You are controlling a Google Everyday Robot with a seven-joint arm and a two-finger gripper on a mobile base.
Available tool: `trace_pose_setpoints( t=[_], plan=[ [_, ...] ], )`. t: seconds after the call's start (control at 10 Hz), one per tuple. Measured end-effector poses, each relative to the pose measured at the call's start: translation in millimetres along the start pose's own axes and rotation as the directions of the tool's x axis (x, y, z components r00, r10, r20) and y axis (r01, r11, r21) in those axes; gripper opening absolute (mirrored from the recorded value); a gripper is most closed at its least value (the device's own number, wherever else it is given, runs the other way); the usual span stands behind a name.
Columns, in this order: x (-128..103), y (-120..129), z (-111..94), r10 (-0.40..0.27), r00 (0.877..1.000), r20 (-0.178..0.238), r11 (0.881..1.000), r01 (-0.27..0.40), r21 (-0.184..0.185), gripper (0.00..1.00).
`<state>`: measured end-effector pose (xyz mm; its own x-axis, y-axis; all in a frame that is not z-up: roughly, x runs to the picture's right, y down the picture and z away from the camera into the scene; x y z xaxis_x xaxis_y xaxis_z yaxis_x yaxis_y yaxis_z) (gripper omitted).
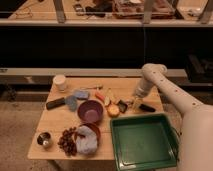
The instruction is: Place brush in metal cup
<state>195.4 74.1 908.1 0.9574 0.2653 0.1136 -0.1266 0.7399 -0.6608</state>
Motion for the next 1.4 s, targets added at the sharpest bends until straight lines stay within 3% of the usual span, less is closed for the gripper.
trace_pose_setpoints(
  t=[0.2,0.6,0.8,0.9,1.4],
  plan=[
    [1,1,3,0.005,1.000,-0.004,1.000,-0.005,0.004,0.65],
    [13,2,32,0.021,1.000,-0.015,1.000,-0.020,0.013,0.65],
    [19,3,34,0.035,0.999,-0.016,0.999,-0.035,0.021,0.63],
    [20,3,34,0.038,0.999,-0.015,0.999,-0.038,0.025,0.57],
    [19,0,39,0.046,0.999,-0.009,0.998,-0.046,0.031,0.05]
  ],
)
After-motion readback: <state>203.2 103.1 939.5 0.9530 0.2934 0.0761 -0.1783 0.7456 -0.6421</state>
